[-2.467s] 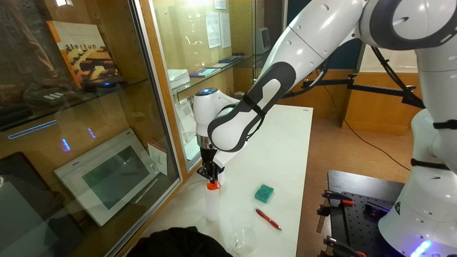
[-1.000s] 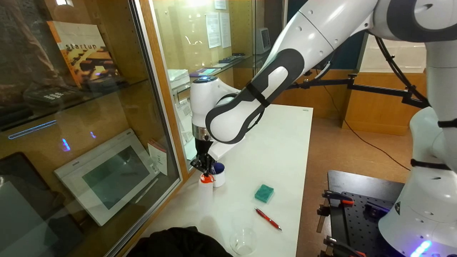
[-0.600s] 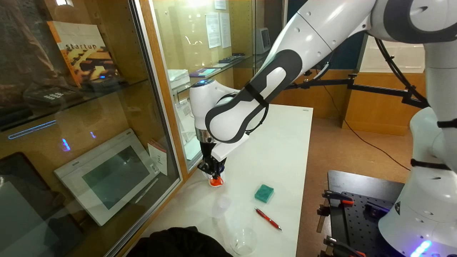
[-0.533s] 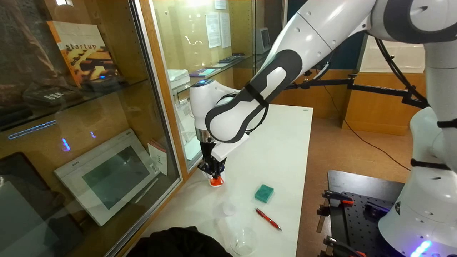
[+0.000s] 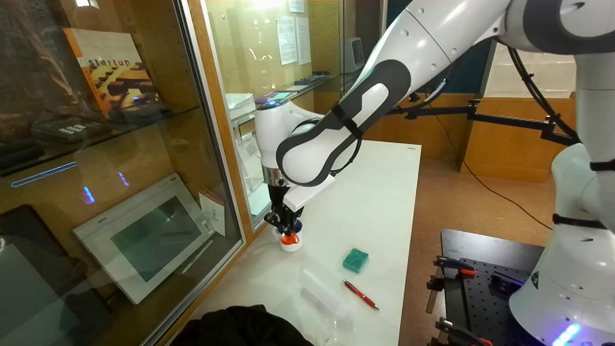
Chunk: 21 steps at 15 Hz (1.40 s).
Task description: Remove the lid from the bottle and put it on the table
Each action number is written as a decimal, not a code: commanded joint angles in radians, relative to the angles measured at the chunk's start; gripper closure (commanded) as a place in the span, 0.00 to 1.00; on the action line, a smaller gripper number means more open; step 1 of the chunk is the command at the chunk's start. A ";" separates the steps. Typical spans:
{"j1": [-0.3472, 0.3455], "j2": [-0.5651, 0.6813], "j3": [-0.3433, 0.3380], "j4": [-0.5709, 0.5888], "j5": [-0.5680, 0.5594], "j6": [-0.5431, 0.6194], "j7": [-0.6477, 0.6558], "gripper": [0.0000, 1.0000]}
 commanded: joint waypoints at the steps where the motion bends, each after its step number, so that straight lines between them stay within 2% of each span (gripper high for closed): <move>1: -0.003 -0.109 -0.016 -0.020 -0.017 -0.101 0.064 0.97; 5: -0.057 -0.191 -0.050 -0.035 -0.007 -0.163 0.112 0.97; 8: -0.122 -0.197 -0.084 -0.044 0.003 -0.142 0.132 0.97; 12: -0.193 -0.143 -0.122 -0.069 0.014 -0.023 0.123 0.97; 17: -0.225 -0.010 -0.171 -0.109 0.015 0.178 0.171 0.97; 19: -0.215 0.036 -0.192 -0.102 0.002 0.176 0.193 0.97; 20: -0.218 0.011 -0.189 -0.105 0.010 0.164 0.149 0.89; 21: -0.217 0.035 -0.194 -0.104 0.011 0.169 0.155 0.89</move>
